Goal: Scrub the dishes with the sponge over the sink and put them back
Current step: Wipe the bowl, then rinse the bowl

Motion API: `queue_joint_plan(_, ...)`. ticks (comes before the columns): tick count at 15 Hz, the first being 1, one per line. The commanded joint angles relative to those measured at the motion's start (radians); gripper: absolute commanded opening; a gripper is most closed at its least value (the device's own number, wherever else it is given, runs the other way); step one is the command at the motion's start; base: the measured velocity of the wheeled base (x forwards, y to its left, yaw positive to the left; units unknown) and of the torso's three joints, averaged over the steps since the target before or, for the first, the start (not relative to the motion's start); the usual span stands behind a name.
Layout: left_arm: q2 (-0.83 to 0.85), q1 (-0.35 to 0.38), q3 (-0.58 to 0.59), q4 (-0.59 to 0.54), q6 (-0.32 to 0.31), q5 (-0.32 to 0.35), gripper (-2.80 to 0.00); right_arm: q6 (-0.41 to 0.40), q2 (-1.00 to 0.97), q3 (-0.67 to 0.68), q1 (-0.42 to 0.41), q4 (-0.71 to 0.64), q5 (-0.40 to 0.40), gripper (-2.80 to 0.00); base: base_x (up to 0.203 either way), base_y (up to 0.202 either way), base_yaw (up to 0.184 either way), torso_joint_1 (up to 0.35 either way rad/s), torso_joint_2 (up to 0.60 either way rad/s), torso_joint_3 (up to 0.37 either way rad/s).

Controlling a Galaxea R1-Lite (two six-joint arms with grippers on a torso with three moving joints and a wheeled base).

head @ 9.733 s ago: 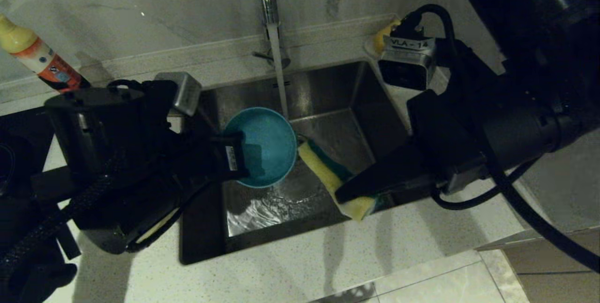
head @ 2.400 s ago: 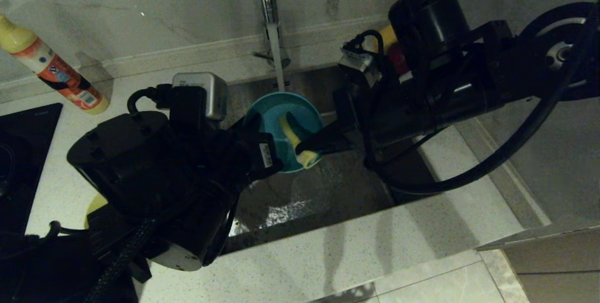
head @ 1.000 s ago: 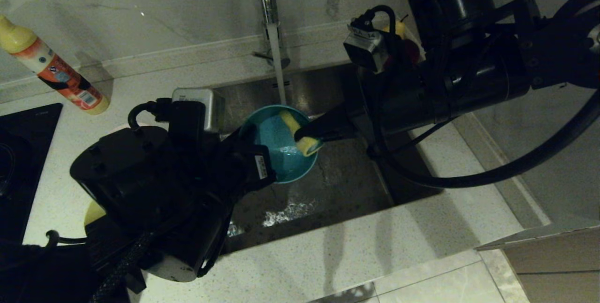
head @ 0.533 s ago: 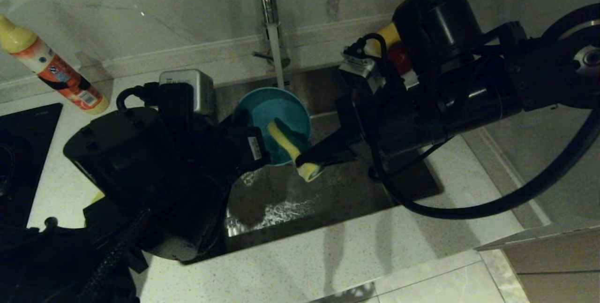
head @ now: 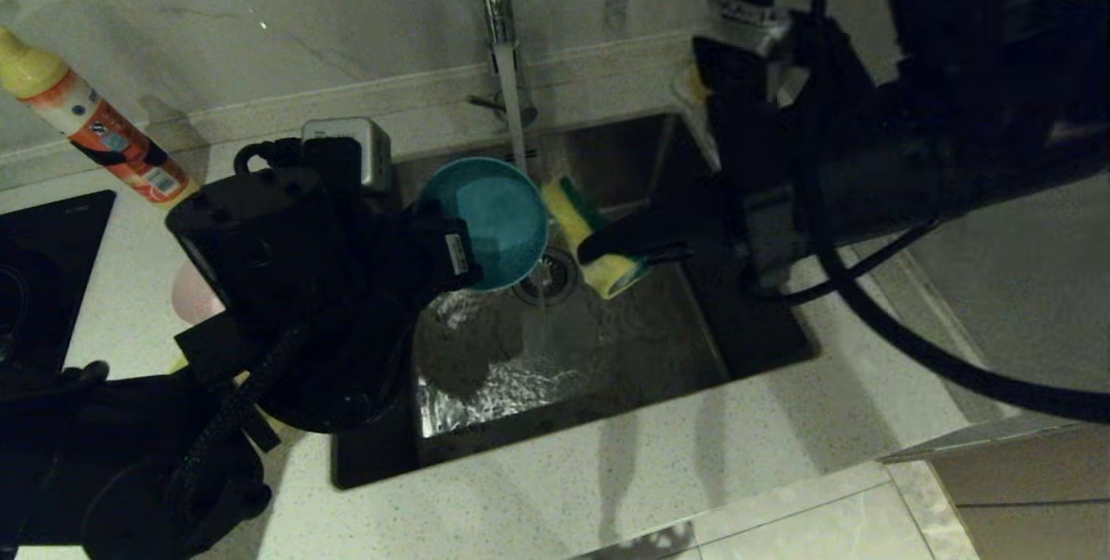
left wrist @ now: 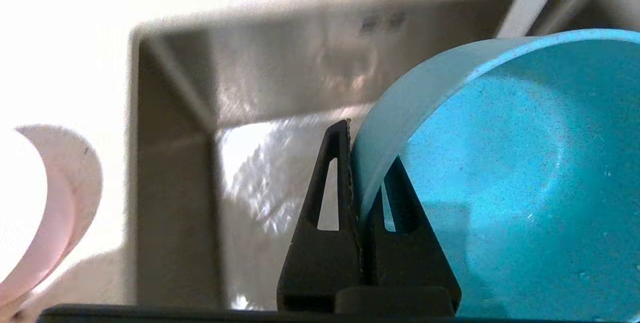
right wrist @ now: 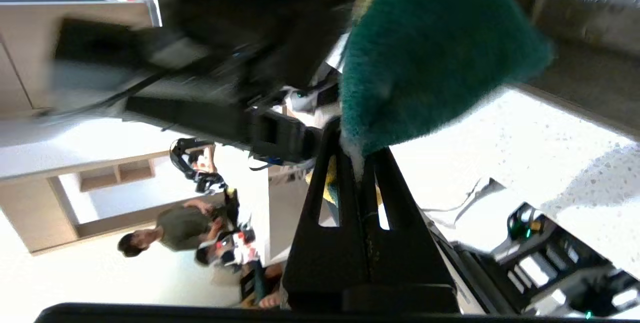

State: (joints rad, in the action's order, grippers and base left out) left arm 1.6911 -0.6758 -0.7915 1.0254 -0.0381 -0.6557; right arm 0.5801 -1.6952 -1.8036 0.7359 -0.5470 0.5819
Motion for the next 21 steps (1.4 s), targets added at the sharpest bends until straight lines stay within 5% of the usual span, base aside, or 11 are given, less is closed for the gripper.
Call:
queue_joint_plan(1,0.013,0.035,-0.018,-0.073,0.006,-0.005,-2.8,0.003,0.097,0.011,-0.049,-0.005,0.003,-2.8,0.0,0.0,0.0,0.0,0.0,0.0)
queue_joint_plan(3,0.018,0.058,-0.044,-0.199,0.026,-0.003,-2.8,0.0,0.124,0.038,-0.088,-0.006,0.003,-2.8,0.0,0.0,0.0,0.0,0.0,0.0)
queue_joint_plan(8,0.097,0.083,-0.329,-0.634,0.257,0.051,-2.8,-0.031,0.15,0.144,-0.196,-0.002,0.004,-2.8,0.0,0.0,0.0,0.0,0.0,0.0)
queue_joint_plan(13,0.268,0.129,-0.645,-0.973,0.477,0.078,-2.8,-0.042,0.17,0.198,-0.202,0.01,0.006,-2.8,0.0,0.0,0.0,0.0,0.0,0.0)
queue_joint_plan(17,0.353,0.17,-0.804,-1.062,0.628,0.079,-2.8,-0.042,0.161,0.201,-0.199,0.016,0.006,-2.8,0.0,0.0,0.0,0.0,0.0,0.0)
queue_joint_plan(21,0.37,0.171,-0.844,-1.069,0.689,0.127,-2.8,-0.042,0.168,0.213,-0.199,0.018,0.022,-2.8,0.0,0.0,0.0,0.0,0.0,0.0)
